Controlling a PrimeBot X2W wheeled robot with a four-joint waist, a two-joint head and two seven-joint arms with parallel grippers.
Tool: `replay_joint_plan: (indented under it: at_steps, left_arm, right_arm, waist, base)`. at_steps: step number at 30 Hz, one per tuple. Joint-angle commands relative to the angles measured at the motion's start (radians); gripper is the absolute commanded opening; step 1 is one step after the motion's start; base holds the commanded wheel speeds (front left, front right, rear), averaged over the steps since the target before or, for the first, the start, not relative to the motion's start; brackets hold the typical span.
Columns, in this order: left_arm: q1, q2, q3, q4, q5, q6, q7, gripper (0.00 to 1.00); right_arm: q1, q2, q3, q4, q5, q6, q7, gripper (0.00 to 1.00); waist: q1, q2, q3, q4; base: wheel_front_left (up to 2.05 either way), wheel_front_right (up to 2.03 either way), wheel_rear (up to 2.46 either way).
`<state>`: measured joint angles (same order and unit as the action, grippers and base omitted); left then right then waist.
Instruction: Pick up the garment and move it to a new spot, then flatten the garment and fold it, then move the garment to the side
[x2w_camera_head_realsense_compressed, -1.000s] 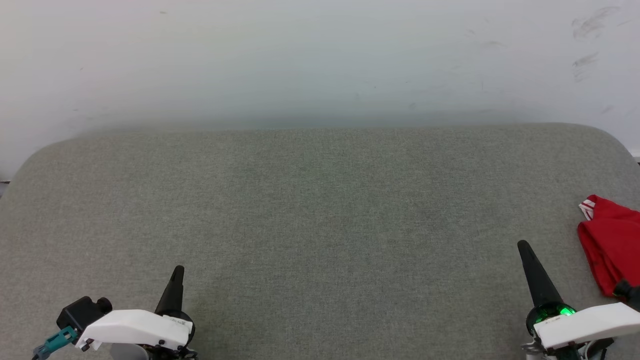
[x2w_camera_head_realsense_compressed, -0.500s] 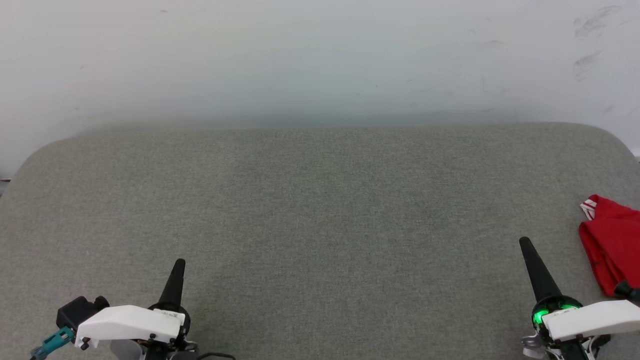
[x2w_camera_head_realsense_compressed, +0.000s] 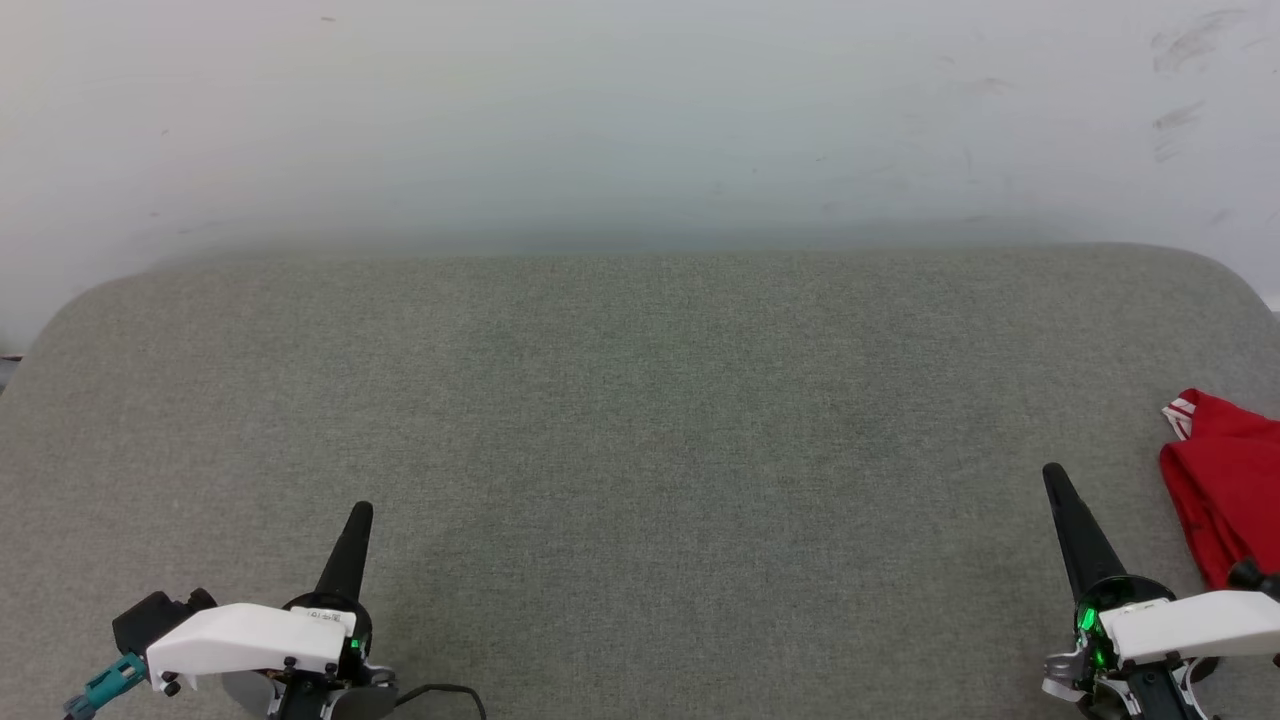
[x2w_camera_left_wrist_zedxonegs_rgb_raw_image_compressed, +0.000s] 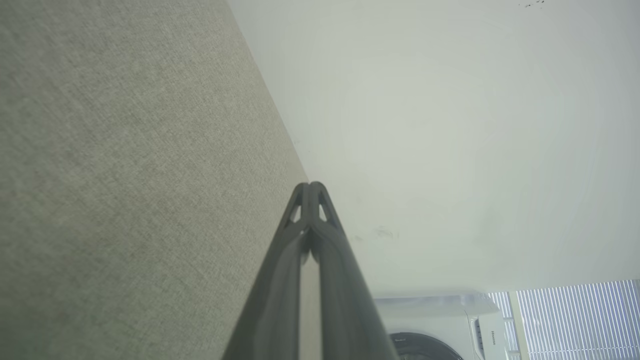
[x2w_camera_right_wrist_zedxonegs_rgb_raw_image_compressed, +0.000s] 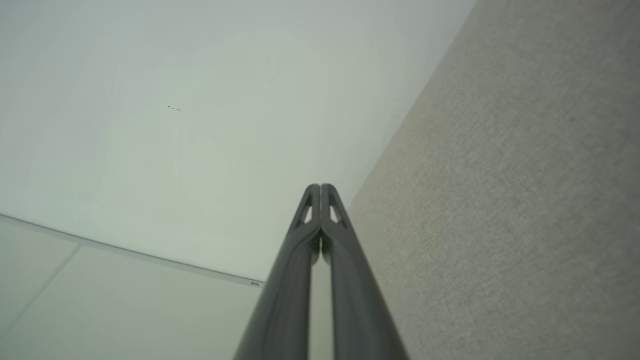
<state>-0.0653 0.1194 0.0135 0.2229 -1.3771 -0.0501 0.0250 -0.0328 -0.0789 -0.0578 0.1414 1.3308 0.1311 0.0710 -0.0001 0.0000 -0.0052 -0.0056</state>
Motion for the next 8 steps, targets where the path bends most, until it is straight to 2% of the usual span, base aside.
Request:
replay_joint_plan:
  at_steps: [1,8]
  left_arm:
    - [-0.018,-0.001,0.011,-0.002,-0.015,-0.008,0.007,0.0]
    - [-0.026,-0.015,0.027,0.003,-0.062,-0.024,0.022,0.0]
  right_arm:
    - [-0.021,-0.005,-0.003,0.003,0.021,0.0,0.001,0.0]
    - [-0.035,-0.003,-0.007,0.022,0.08,0.0,0.004,0.0]
  waist:
    - [0.0001,0.0,0.0,0.0]
    - [0.0001,0.0,0.002,0.001]
  base:
    - [0.0,0.0,0.0]
    - [0.0,0.0,0.0]
